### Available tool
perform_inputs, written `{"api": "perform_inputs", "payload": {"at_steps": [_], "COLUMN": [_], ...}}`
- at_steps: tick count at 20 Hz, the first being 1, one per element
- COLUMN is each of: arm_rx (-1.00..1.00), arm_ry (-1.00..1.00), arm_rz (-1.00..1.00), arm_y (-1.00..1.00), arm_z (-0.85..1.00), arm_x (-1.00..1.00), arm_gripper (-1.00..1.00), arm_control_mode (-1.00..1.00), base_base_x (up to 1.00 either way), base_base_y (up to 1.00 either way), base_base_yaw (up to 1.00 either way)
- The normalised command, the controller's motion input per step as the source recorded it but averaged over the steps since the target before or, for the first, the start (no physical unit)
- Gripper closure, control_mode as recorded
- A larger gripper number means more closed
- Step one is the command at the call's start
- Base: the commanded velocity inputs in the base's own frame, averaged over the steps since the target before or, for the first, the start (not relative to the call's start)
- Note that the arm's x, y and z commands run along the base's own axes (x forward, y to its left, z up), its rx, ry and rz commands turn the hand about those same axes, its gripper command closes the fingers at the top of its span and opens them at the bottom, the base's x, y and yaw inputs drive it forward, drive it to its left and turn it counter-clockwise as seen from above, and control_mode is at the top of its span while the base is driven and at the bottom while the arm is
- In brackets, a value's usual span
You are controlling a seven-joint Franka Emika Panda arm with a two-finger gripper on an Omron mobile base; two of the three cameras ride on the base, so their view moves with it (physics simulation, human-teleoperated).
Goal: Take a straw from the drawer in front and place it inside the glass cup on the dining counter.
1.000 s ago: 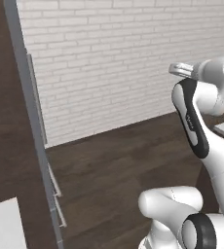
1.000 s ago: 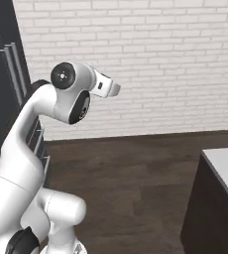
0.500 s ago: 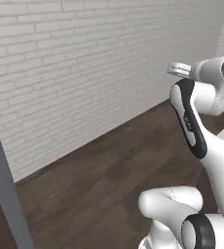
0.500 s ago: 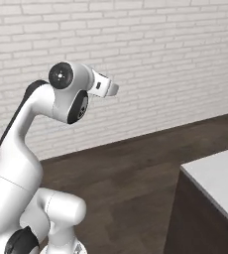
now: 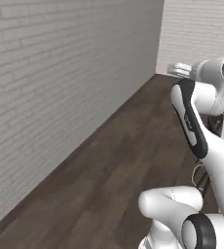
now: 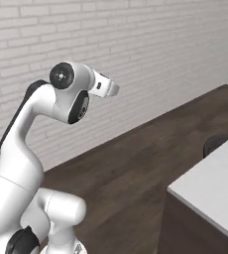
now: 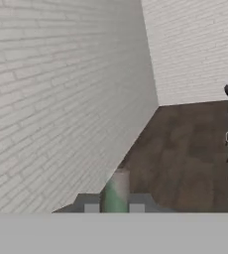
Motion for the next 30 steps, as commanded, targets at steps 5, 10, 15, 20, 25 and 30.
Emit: {"api": "perform_inputs", "payload": {"at_steps": [5,10,15,20,25,30], "arm_rx": [0.0,0.0,0.0,0.0,0.0,0.0], "arm_ry": [0.0,0.0,0.0,0.0,0.0,0.0], "arm_rz": [0.0,0.0,0.0,0.0,0.0,0.0], "arm_y": [0.0,0.0,0.0,0.0,0.0,0.0], "arm_z": [0.0,0.0,0.0,0.0,0.0,0.0], "arm_x": [0.0,0.0,0.0,0.0,0.0,0.0], "arm_gripper": [1.0,1.0,1.0,1.0,1.0,1.0], "arm_control_mode": [1.0,1.0,1.0,1.0,1.0,1.0], "base_base_x": [0.93,0.87,0.89,0.94,0.96,0.95], "base_base_y": [0.53,0.69,0.82,0.84,0.85,0.86], "base_base_yaw": [-0.55,-0.58,-0.59,-0.58,-0.57,-0.56]}}
